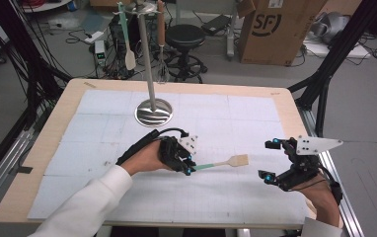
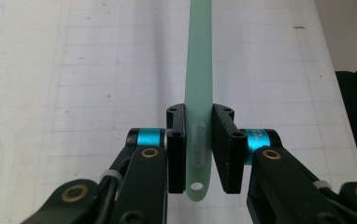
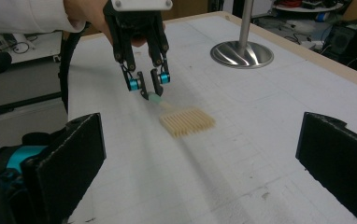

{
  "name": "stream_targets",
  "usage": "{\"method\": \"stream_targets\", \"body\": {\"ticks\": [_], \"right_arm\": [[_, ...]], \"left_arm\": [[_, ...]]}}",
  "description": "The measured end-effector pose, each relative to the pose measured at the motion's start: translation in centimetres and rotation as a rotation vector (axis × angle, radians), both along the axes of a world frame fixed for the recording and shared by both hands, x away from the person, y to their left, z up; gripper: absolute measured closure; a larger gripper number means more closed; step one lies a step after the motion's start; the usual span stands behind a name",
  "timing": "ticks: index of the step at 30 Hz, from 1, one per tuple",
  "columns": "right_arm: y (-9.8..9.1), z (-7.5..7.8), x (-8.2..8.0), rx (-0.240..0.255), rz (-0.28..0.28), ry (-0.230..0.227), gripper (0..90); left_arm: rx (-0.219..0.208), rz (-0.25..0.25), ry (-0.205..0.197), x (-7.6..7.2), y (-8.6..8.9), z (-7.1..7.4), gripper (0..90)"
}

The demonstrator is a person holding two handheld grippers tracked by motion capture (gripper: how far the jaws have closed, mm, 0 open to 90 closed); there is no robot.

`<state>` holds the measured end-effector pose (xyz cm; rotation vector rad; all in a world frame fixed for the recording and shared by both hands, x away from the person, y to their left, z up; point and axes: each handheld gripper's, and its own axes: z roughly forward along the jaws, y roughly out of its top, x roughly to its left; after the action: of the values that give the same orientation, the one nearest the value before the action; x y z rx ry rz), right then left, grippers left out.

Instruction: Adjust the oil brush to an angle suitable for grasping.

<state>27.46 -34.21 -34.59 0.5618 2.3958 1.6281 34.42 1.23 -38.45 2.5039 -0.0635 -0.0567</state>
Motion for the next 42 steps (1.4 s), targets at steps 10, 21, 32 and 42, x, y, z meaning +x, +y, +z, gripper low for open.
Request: {"method": "stream_targets", "body": {"ticks": [10, 21, 32, 42], "right_arm": [[0.2, 0.0, 0.0, 0.002, 0.004, 0.001, 0.2], [0.4, 0.0, 0.1, 0.004, 0.007, 0.006, 0.2], [1.1, -0.6, 0.7, -0.005, -0.016, 0.005, 0.2], [1.6, -0.6, 0.8, 0.023, -0.052, 0.014, 0.2]], "left_arm": [[0.065, -0.016, 0.001, -0.3, -1.1, -2.3, 76.4], [0.011, -0.031, 0.030, -0.7, -0.9, -1.8, 54.8], [-0.109, 0.068, -0.007, -1.2, 4.2, 2.7, 18.4], [-0.261, 0.227, -0.083, -2.2, 11.7, 4.5, 1.6]]}}
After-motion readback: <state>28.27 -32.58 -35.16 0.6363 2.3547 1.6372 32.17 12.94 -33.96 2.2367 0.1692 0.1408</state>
